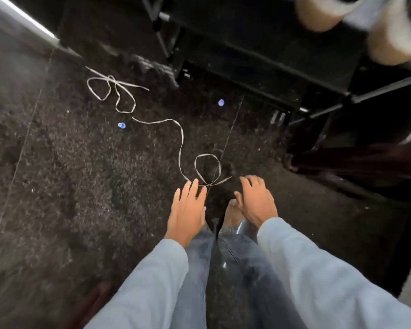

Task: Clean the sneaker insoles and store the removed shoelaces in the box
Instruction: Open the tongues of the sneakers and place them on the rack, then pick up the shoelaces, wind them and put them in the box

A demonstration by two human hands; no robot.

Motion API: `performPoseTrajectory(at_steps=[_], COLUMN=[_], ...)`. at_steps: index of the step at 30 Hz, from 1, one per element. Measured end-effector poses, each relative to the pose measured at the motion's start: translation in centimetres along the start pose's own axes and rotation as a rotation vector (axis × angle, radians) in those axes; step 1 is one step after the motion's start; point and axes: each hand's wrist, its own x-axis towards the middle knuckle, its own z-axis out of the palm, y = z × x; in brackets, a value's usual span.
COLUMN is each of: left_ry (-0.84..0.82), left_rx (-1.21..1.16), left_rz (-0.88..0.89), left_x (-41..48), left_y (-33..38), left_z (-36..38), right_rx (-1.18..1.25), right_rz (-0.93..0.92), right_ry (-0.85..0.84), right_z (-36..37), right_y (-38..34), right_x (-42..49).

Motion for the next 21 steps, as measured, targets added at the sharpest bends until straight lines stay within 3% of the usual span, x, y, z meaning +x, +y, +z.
performPoseTrajectory(at_steps=[6,12,21], left_ry=[-0.054,-0.014,0.034], left_rx=[-0.125,-0.219,-0.298], left_rz=[-0.103,-0.133,-0.117], left_x=[6.2,13.4,18.5], left_y=[-2.6,-4.2,-4.1], left_z=[10.9,18.3,20.3], right_rx=[0.116,0.13,0.012], right_rz=[0.068,0.073,-0.025], right_ry=[-0.216,-0.136,-0.069], right_z=[13.5,23.3,27.4], right_y=[2.9,6.6,9.1], right_x=[8.4,17.3,21.2])
